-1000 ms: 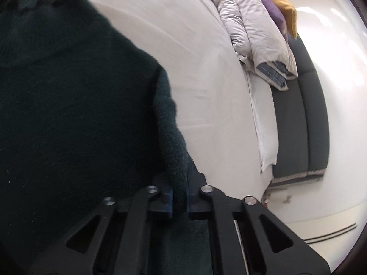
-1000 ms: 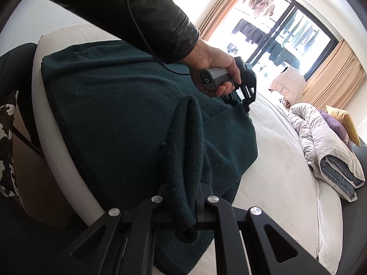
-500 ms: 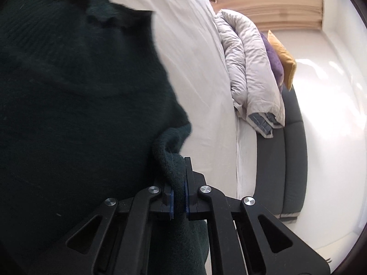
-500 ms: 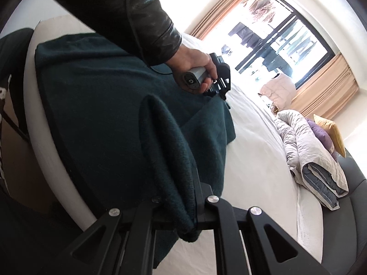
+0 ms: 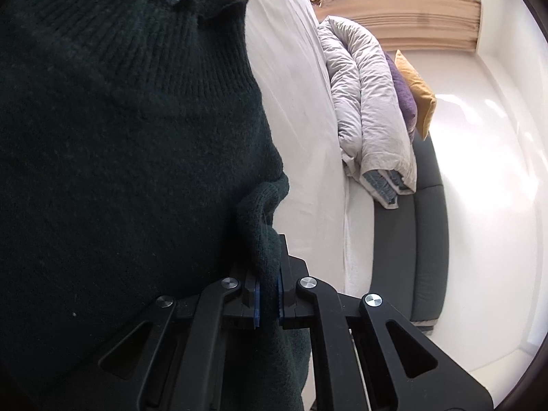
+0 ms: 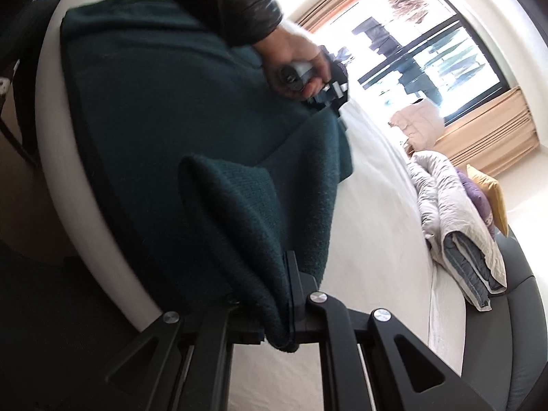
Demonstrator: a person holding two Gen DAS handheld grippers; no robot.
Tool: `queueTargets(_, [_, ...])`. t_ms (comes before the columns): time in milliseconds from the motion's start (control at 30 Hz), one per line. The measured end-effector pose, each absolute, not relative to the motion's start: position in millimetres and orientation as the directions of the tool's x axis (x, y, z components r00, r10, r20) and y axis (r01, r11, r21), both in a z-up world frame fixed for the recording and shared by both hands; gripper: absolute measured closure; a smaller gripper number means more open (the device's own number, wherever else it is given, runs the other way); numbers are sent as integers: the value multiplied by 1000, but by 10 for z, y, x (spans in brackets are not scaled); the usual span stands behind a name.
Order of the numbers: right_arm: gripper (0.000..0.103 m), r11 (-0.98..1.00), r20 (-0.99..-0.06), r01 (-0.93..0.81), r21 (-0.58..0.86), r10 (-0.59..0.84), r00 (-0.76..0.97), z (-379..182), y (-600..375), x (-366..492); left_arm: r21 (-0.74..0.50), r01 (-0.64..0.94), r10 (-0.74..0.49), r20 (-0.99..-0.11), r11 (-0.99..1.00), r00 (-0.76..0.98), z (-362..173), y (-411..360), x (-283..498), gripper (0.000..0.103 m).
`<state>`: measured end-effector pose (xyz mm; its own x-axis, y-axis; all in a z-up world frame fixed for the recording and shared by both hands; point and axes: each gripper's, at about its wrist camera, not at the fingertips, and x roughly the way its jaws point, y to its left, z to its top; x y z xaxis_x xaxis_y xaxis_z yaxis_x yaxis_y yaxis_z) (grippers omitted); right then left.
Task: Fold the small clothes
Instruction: 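Carry the held sleeve across the sweater body with the right tool, then open the right tool and release the sleeve onto the sweater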
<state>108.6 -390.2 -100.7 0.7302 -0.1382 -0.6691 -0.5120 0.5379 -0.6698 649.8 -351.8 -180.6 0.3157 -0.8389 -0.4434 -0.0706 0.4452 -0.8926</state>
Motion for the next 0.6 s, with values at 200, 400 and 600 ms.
queueTargets(200, [90,512,-701,-546,-664,-170,693,-1270,-3821,968,-877,-74,-836,-475,474,274,-1756,-3595,6432,95])
queueTargets(400, [84,528,-693,-524,-669,-188,696,-1278,-3860,980,-849,-39,-829,-525,528,192,-1616,-3528,6195,73])
queueTargets(600, [60,539,-686,-496,-680,-232,689,-1218,-3822,895,-833,52,-830,-539,550,144,-1278,-3428,5658,36])
